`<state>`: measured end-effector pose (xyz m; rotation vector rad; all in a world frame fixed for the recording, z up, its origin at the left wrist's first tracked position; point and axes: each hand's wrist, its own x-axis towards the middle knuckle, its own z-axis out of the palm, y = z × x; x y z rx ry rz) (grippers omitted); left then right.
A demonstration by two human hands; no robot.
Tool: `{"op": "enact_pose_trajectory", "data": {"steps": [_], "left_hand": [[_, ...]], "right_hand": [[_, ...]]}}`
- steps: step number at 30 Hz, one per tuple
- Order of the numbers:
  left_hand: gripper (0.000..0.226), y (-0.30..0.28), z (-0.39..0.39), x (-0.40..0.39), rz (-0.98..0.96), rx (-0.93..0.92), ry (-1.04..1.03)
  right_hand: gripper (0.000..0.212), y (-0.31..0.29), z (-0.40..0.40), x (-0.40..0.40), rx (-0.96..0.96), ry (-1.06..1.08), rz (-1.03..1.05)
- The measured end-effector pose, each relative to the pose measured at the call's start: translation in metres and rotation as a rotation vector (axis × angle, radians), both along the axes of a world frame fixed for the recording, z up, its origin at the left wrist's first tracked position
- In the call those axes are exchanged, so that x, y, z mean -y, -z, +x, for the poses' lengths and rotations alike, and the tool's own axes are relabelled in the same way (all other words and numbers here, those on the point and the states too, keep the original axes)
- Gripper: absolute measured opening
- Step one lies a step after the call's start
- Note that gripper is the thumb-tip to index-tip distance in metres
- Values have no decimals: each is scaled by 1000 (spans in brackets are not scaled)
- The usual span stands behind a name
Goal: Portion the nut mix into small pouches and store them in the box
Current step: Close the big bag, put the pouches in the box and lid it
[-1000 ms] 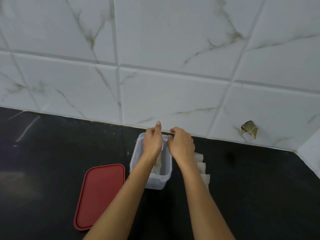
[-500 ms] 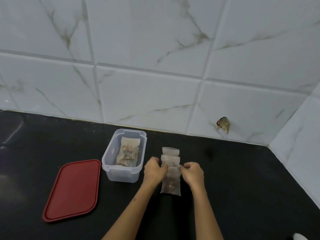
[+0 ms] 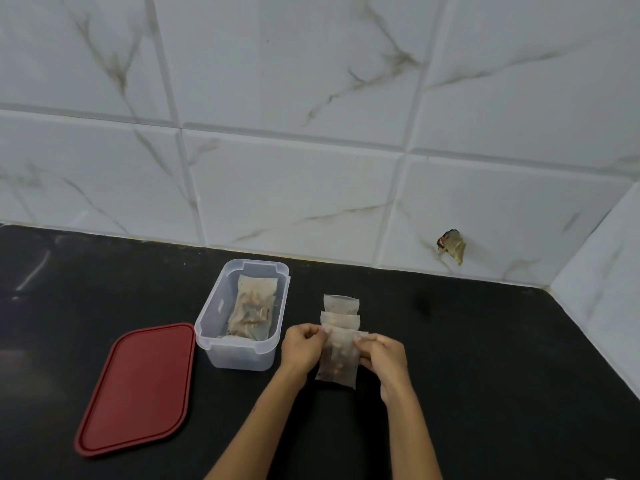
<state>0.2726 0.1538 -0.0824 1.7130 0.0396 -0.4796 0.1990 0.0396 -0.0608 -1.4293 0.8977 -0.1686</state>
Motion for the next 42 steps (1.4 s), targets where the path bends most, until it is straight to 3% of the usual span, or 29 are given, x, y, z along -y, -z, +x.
{"op": "enact_pose_trajectory", "data": {"steps": [8,19,23,33,42], "left_hand": [[15,0,22,16,91,96,-61],[13,13,37,29,157,48,-92],[12,15,34,26,128,60,-99],[6,0,9,13,-44,184,-92],[12,-39,-17,-10,-166,347,-133]], "right_hand": [[13,1,34,6,-33,14,-166],[14,20,49,13,-47,94,-152],[4,17,44,14,-28,103,-118],[9,15,22,8,174,200,24],[10,-24,1,-19,386,222,-52]]}}
